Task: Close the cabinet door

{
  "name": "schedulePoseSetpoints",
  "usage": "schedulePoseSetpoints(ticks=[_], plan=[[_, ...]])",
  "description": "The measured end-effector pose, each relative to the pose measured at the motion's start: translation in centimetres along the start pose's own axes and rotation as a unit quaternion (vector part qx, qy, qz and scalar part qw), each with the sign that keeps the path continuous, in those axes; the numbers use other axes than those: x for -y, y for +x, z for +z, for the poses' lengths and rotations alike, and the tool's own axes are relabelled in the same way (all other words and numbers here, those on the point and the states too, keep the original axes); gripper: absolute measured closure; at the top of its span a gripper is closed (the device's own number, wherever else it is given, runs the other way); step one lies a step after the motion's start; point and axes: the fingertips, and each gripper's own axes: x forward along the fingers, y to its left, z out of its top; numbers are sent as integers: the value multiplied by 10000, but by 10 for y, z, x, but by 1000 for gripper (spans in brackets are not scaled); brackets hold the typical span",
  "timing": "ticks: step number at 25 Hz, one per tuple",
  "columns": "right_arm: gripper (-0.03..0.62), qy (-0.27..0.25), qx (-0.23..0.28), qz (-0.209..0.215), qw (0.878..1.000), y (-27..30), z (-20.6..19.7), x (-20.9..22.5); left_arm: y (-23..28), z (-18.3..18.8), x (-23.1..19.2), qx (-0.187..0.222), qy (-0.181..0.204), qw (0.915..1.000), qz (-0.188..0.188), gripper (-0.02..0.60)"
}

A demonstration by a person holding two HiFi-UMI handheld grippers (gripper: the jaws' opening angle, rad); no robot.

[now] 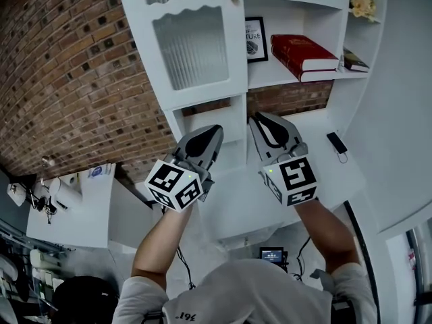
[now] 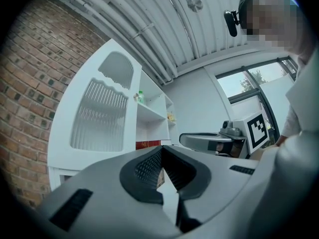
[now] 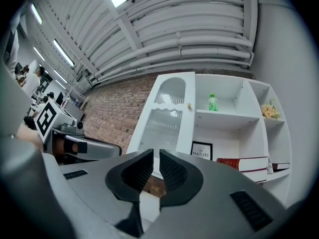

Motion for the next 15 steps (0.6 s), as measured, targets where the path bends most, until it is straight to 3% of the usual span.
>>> schedulePoseSetpoints(ticks=[15], plan=[[536,375,-499,117,9980,-18,-55,-20,-22,-51,14,-362,-364,9986,116,574]])
